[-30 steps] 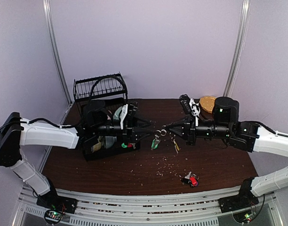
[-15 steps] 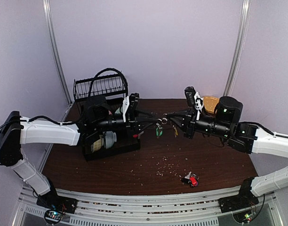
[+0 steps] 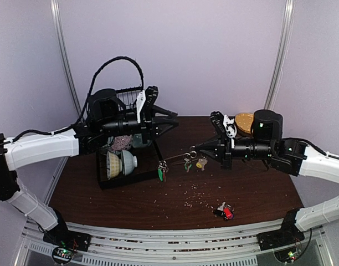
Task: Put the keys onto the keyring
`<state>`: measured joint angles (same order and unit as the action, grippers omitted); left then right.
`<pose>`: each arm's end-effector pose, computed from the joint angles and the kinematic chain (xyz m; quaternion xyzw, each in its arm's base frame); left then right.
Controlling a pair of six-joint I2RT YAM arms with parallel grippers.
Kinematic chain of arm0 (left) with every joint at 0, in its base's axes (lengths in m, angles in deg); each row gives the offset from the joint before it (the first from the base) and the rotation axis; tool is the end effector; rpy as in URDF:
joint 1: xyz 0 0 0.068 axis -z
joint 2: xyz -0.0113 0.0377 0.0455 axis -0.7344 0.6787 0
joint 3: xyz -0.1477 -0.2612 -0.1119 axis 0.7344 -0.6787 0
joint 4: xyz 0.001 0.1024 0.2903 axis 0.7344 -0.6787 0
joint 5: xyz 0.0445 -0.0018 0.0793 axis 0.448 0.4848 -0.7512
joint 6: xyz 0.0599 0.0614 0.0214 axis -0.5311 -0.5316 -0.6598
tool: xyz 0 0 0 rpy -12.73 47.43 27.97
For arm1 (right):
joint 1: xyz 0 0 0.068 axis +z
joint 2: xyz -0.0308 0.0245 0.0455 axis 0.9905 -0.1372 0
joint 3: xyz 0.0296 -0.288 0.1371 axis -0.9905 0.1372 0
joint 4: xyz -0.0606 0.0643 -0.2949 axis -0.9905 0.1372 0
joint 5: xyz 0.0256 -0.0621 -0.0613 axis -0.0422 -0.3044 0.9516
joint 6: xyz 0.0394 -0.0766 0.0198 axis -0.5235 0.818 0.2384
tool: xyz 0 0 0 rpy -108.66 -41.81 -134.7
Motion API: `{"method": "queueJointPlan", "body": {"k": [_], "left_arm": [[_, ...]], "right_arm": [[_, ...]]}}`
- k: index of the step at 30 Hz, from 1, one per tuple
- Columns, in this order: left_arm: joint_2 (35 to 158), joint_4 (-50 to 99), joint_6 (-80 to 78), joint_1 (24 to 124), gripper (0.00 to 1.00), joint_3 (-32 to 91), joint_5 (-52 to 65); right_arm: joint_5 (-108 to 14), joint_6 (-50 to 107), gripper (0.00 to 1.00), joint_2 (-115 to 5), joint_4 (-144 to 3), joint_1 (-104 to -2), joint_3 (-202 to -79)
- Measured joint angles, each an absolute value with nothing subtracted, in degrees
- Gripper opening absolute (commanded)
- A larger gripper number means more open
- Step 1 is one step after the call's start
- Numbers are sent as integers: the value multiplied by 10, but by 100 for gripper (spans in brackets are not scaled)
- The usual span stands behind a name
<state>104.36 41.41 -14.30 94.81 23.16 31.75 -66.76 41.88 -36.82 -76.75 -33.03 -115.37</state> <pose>0.2529 -0.3407 0.3973 0.4643 0.5228 -0.4536 0.5525 0.1818 0.2655 0.3705 -0.4802 0.5674 0.3995 0.5366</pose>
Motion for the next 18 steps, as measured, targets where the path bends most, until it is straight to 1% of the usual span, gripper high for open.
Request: {"method": "queueJointPlan", "body": {"k": [4,8,13,18], "left_arm": [[1075,404,-171,953,31,223,289],[1095,415,-187,969,32,185,297],[1089,475,-214,1013,36,124,317],[1067,540,-216,1024,39,76,344]], "right_arm": [[-698,419,0,-369,-772,-330,-1162],[-717,405,0,-372,-791,-330,-1163],[-719,392,0,-376,-811,-330,-1163],[-706,382,0,-374,-841,-330,-1152]]}}
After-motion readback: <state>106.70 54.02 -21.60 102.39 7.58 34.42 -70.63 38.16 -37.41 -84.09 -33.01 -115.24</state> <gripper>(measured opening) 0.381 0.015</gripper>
